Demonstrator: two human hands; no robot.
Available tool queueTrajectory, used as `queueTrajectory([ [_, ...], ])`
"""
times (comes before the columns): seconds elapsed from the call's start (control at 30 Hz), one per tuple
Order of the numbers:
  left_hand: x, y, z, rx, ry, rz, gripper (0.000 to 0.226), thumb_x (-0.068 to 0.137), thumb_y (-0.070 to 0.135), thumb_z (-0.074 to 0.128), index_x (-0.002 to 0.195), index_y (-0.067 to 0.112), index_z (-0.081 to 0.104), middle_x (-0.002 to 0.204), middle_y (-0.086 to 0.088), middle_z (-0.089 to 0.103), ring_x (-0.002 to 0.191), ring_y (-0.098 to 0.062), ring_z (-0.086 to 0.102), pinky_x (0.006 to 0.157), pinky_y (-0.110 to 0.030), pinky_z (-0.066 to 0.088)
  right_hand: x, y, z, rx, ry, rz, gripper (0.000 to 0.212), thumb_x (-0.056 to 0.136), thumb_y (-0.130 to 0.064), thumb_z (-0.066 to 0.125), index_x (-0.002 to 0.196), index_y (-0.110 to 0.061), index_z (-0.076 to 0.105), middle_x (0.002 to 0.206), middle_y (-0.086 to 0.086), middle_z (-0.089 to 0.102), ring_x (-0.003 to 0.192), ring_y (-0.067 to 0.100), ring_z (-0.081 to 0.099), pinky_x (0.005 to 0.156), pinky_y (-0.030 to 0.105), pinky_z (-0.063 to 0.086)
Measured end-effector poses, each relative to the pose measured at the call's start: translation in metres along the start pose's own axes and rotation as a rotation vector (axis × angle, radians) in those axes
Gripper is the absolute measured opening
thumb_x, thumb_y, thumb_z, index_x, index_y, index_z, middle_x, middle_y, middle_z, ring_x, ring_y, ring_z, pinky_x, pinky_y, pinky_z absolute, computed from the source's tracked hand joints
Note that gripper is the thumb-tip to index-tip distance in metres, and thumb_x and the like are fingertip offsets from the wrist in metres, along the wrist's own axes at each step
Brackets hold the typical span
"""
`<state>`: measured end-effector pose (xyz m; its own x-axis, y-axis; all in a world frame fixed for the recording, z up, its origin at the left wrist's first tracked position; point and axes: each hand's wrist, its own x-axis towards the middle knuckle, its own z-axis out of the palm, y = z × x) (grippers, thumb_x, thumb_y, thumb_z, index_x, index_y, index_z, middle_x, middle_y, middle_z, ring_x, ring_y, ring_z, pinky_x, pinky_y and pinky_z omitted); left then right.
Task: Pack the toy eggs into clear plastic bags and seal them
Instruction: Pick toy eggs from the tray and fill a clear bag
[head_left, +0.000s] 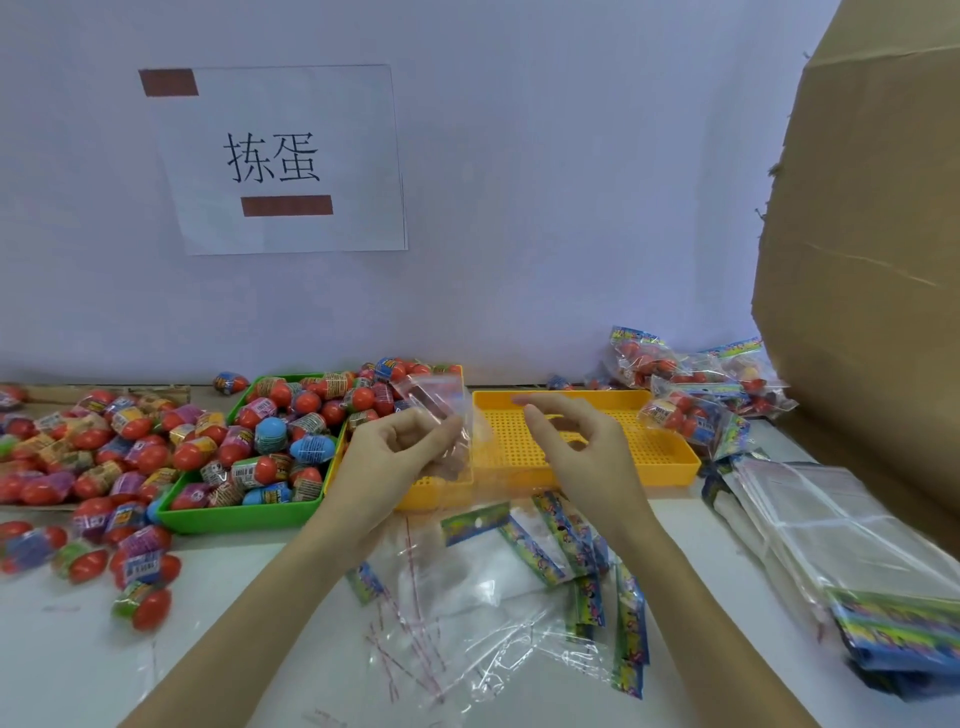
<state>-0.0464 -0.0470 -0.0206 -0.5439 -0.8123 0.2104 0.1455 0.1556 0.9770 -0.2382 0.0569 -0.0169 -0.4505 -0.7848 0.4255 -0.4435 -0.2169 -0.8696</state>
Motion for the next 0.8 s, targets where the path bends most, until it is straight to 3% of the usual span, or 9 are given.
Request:
queueTrajectory([
  [0.13,-0.003,0.004,0.004,0.087,-0.090,-0.006,0.031,0.087,0.044,0.081,0.074,0.017,0.074,0.075,-0.014,0.073,0.070,-0.020,0.069,0.076,-0.023,0.059,-0.003,-0.008,0.002,0.050,-0.095,-0.137,0.025,0.104,-0.018,0.064,0.123,-0.026,0.077,0.127,-0.015,0.071,0.124,0.004,0.063,0.093,0.023,0.056],
  [0.27,-0.007,0.009,0.008,0.143,-0.111,0.020,0.038,0.087,0.042,0.084,0.068,0.014,0.064,0.068,-0.010,0.066,0.065,-0.018,0.062,0.068,-0.022,0.055,-0.009,-0.017,0.008,0.225,-0.275,-0.058,0.027,0.107,-0.022,0.060,0.130,-0.019,0.073,0.121,-0.005,0.077,0.117,0.015,0.070,0.093,0.032,0.058],
  [0.4,-0.009,0.002,0.013,0.394,-0.031,0.244,0.042,0.090,0.029,0.085,0.066,0.011,0.055,0.061,-0.009,0.056,0.058,-0.028,0.053,0.059,-0.037,0.047,-0.013,-0.020,0.016,0.284,-0.355,0.051,0.041,0.100,-0.040,0.060,0.134,-0.019,0.068,0.122,0.006,0.075,0.113,0.024,0.072,0.095,0.049,0.061],
  [0.5,-0.012,-0.006,0.016,0.807,0.051,0.594,0.028,0.092,0.018,0.081,0.072,0.015,0.061,0.061,0.006,0.053,0.055,-0.011,0.045,0.052,-0.028,0.041,-0.013,-0.018,0.019,0.302,-0.392,0.088,0.045,0.097,-0.044,0.067,0.136,-0.023,0.065,0.122,0.003,0.074,0.112,0.022,0.073,0.095,0.046,0.062],
  [0.57,-0.013,-0.008,0.018,1.017,0.078,0.777,0.020,0.094,0.028,0.074,0.079,0.015,0.067,0.068,0.008,0.058,0.058,-0.004,0.044,0.053,-0.022,0.043,-0.014,-0.016,0.022,0.287,-0.362,0.089,0.035,0.099,-0.037,0.071,0.130,-0.023,0.069,0.110,0.003,0.077,0.103,0.022,0.076,0.091,0.043,0.063],
  [0.67,-0.013,-0.010,0.020,1.147,0.031,0.829,0.040,0.099,0.051,0.060,0.087,0.014,0.070,0.080,0.007,0.061,0.067,-0.005,0.043,0.060,-0.019,0.042,-0.013,-0.010,0.024,0.300,-0.269,0.087,0.018,0.106,-0.020,0.063,0.116,-0.015,0.077,0.096,0.007,0.078,0.094,0.025,0.076,0.087,0.041,0.064],
  [0.8,-0.013,-0.009,0.019,1.019,0.070,0.771,0.031,0.099,0.044,0.068,0.093,0.013,0.071,0.088,0.008,0.051,0.071,-0.004,0.042,0.067,-0.016,0.040,-0.010,-0.008,0.019,0.437,-0.160,0.178,0.025,0.109,-0.010,0.054,0.111,-0.007,0.079,0.100,0.011,0.080,0.099,0.027,0.077,0.082,0.034,0.064],
])
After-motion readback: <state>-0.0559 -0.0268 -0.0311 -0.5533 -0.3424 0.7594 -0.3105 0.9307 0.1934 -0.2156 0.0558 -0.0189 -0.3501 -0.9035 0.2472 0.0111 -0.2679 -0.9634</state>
